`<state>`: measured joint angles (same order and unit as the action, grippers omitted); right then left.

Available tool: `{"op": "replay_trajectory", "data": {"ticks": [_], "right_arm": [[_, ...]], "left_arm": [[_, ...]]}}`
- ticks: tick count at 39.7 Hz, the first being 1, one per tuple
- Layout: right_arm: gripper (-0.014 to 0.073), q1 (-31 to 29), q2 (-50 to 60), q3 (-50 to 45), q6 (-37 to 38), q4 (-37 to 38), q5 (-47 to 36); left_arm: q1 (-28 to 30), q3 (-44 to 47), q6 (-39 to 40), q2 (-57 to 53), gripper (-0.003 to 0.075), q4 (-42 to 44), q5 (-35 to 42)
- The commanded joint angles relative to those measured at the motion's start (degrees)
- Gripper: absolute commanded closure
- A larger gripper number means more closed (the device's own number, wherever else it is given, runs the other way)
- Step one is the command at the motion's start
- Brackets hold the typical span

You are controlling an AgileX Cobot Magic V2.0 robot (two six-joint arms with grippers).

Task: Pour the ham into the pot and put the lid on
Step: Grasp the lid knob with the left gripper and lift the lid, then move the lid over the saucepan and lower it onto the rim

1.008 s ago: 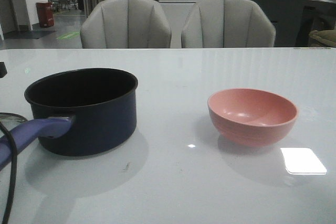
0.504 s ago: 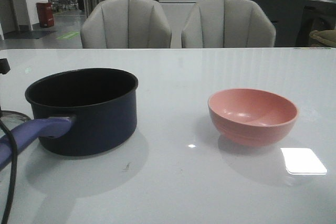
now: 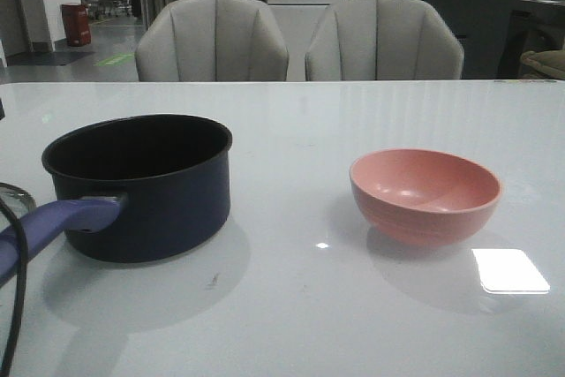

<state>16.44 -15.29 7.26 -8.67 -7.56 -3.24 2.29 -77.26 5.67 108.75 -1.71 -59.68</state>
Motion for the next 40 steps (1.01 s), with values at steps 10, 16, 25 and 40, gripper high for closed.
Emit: {"op": "replay_trajectory", "data": {"ticks": [10,16,25,40], "right_arm": [[0.0445,-0.1,-0.4,1.7,-0.5,0.5,-4.4],[0.0445,-0.1,-0.4,1.7,-0.5,0.5,-4.4],[0.0445,-0.1,-0.4,1.7,-0.5,0.5,-4.4],[0.0445,-0.1,-0.4,1.7,-0.5,0.5,-4.4]], "left_arm": [[0.9,-7.9,-0.6,-10.3,0.0496,1.1,-0.3],[0.6,-11.5,-4.6,-13.3,0.0496,-2.3,-1.7],[-3.9,-15.6,-5.1,-13.7,0.0496,-4.6,-5.9],[-17.5,-16.6,-7.1,-10.9,0.0496,-3.9,-5.3]]}}
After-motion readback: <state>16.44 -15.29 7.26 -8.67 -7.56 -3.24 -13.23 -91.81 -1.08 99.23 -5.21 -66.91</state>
